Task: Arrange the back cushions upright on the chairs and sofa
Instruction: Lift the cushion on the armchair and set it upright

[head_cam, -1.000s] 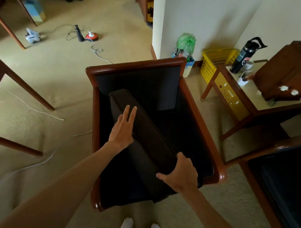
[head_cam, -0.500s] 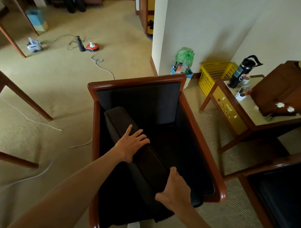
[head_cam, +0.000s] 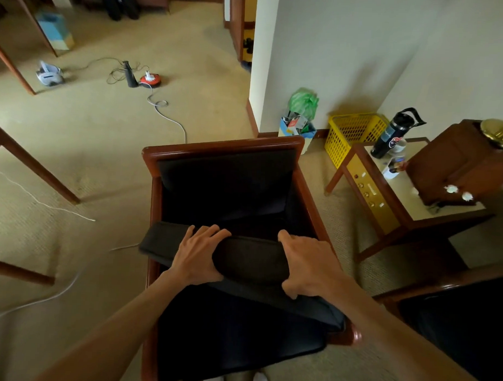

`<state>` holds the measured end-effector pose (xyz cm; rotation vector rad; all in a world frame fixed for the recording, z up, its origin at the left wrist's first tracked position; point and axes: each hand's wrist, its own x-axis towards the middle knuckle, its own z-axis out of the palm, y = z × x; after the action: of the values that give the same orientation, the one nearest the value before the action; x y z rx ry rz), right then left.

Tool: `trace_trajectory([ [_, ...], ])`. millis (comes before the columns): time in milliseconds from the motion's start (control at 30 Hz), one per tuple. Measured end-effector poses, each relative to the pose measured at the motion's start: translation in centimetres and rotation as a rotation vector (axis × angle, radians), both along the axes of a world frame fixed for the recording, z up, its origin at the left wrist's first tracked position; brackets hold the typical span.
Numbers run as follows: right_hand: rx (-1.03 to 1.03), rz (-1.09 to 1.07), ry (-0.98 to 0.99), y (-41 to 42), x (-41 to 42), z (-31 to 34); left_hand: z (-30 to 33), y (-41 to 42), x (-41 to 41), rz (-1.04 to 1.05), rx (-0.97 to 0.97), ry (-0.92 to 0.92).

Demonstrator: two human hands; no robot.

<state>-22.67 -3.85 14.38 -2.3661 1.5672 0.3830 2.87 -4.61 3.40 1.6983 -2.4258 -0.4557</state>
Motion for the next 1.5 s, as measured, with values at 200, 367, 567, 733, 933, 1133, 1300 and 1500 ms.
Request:
trace_trajectory([
  [200,0.005,0.261,0.067,-3.0,-0.8,1.8,-0.4,3.2,-0.9,0.173,-0.096,0.055],
  [367,-0.037,0.395,0.093,-4.3,-0.4,2.3,-0.4,4.7,-1.4,0.261,-0.14,0.036],
  [567,-0.077,0.493,0.115,-6.6,0.2,2.2,-1.1,5.1,3.3,0.271,0.168,-0.07],
  [733,-0.082,0.509,0.098,-8.5,0.3,1.9,-1.4,4.6,3.0,0.398,0.148,-0.029],
  [933,-0.186,0.505,0.047,-11.1,-1.3,1.4,0.2,3.9,3.8,0.415,-0.002,-0.038],
  [1133,-0.128,0.422,0.123,-13.6,-4.8,-2.9,-0.8,2.1,0.8,0.349,0.0,-0.114],
  [1300,-0.083,0.322,0.193,-12.8,-7.0,-8.5,-4.1,0.9,-0.7,0.279,0.04,-0.189],
  [1500,-0.045,0.209,0.243,-13.4,-8.8,-11.9,-5.6,-1.2,-2.0,0.24,0.093,-0.241],
])
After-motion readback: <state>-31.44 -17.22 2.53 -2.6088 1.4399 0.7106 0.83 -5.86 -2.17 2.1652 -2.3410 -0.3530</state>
